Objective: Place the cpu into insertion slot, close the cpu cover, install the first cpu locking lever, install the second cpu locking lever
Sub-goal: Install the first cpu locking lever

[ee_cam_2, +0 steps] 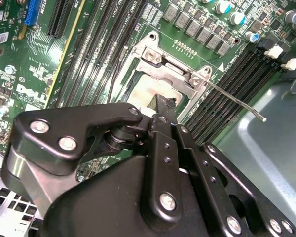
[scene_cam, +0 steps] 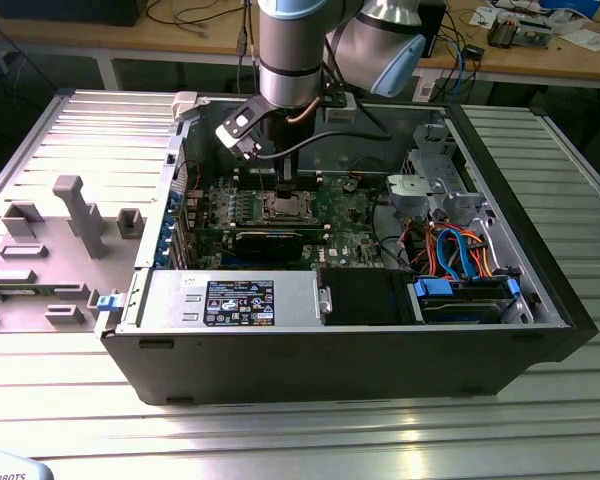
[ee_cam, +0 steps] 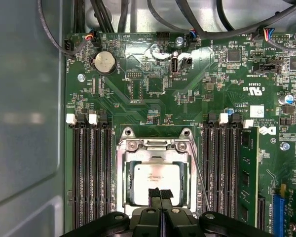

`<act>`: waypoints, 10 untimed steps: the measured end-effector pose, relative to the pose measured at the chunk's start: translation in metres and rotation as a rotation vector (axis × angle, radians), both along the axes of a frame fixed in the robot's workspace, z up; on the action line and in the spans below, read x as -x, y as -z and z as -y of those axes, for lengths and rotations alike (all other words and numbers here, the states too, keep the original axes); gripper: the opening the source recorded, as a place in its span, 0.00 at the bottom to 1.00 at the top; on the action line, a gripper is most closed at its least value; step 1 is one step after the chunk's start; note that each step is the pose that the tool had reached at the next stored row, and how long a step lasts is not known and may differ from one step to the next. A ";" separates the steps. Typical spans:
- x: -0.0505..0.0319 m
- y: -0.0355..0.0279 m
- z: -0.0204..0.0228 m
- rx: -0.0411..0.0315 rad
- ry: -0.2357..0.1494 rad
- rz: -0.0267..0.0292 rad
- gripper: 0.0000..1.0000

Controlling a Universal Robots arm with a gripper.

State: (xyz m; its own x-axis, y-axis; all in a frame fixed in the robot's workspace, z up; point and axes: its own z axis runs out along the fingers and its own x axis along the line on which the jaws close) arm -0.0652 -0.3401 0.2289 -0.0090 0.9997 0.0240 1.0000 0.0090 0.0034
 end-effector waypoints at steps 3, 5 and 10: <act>0.0000 -0.0041 0.0000 0.0000 0.000 0.0001 0.11; 0.0000 -0.0082 0.0000 0.0003 0.000 0.0000 0.11; 0.0000 -0.0200 0.0000 0.0018 0.000 0.0000 0.11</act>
